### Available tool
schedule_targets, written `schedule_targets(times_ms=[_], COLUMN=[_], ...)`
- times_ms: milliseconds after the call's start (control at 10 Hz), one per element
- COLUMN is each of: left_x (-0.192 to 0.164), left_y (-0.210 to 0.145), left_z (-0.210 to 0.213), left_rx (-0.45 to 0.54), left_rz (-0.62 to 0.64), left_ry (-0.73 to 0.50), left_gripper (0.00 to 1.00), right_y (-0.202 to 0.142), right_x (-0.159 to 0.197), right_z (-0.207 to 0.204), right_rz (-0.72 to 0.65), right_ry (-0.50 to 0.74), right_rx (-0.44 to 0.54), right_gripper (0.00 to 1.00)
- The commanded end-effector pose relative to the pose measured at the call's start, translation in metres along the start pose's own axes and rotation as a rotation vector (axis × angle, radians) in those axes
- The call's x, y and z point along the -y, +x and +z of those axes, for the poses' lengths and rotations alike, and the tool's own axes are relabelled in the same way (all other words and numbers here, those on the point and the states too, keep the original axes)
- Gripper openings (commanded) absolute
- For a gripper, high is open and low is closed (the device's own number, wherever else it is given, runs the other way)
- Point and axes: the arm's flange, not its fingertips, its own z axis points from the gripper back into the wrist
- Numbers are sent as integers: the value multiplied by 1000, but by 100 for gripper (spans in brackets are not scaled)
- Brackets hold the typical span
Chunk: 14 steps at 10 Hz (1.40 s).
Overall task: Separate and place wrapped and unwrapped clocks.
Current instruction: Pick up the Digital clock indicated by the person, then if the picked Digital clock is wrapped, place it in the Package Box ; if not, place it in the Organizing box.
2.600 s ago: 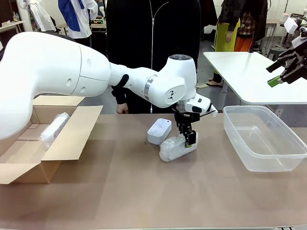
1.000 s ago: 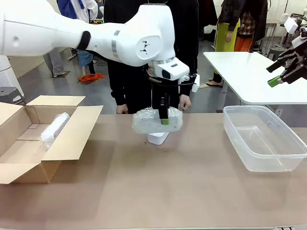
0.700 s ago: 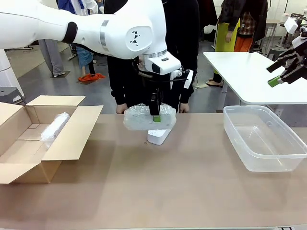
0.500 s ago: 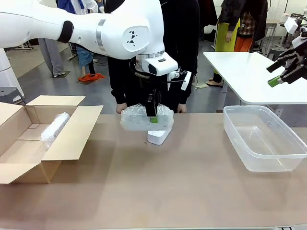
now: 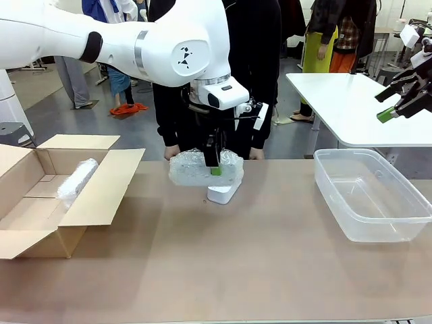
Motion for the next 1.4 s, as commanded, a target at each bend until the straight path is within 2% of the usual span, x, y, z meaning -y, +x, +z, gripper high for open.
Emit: schedule_targets(times_ms=[0,1000,1100,1300], left_x=[0,0,-1,-1], left_y=[0,0,0,-28], left_z=[5,5,1,10], left_rx=[0,0,2,-9], left_rz=[1,1,0,187], left_ry=[4,4,2,57], left_gripper=[1,1,56,56], right_y=[0,0,0,0], right_x=[0,0,0,0], right_z=[-1,-1,-1,-1], right_rz=[1,1,1,1], right_ry=[5,5,5,5], right_rx=[16,16,16,16], right_gripper=[100,100,100,100])
